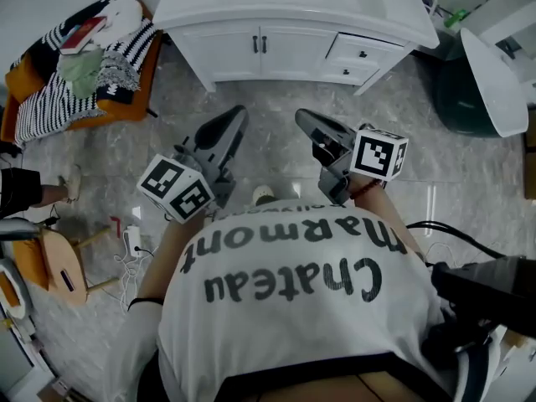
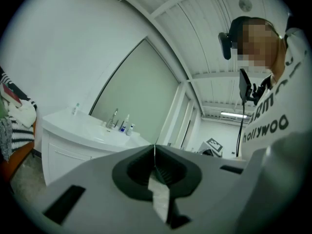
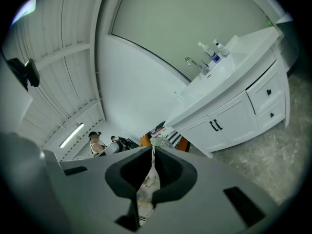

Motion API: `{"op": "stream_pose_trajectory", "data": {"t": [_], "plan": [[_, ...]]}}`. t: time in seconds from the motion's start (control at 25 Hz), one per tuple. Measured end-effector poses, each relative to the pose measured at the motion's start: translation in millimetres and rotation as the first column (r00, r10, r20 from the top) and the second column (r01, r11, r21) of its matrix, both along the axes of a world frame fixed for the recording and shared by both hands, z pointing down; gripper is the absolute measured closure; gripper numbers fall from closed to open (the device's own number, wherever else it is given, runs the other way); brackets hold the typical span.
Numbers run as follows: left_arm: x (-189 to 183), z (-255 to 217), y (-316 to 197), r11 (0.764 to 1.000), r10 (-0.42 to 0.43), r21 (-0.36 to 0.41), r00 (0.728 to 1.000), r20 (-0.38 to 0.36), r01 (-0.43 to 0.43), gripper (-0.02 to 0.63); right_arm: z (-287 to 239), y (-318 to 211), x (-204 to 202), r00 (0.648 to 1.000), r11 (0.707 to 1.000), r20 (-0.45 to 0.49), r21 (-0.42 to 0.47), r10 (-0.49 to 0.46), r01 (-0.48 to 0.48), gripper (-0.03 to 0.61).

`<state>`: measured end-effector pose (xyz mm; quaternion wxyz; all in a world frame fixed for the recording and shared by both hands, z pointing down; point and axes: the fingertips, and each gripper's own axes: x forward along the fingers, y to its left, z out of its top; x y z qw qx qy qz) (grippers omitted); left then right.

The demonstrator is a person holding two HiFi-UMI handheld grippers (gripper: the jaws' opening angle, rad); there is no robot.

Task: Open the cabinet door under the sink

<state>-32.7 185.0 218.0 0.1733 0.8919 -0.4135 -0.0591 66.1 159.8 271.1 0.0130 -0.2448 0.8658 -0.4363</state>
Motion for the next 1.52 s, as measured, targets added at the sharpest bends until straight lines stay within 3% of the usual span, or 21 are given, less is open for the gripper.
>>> {"op": "stream_pose_trajectory", "data": {"t": [0.56,1.08,1.52], "plan": [[-45,22,-47,0.999,0.043,-0.016,0.999,0.013,-0.043,0.603,10,-46,-57,0.999,1.0,-0.049,-0.004,0.0,0.0,0.552],[-60,53,-83,0.996,0.013,-0.09,1.0,0.008,-0.012,0.603,36,-87,-75,0.995,0.997,-0.089,-0.055,-0.051,0.047,0.552],[-68,67,-160,0.987,-0.052,-0.154,0.999,0.003,0.052,0.603,63,-171,-89,0.988,0.986,-0.096,-0.126,-0.125,0.112,0.552]]}}
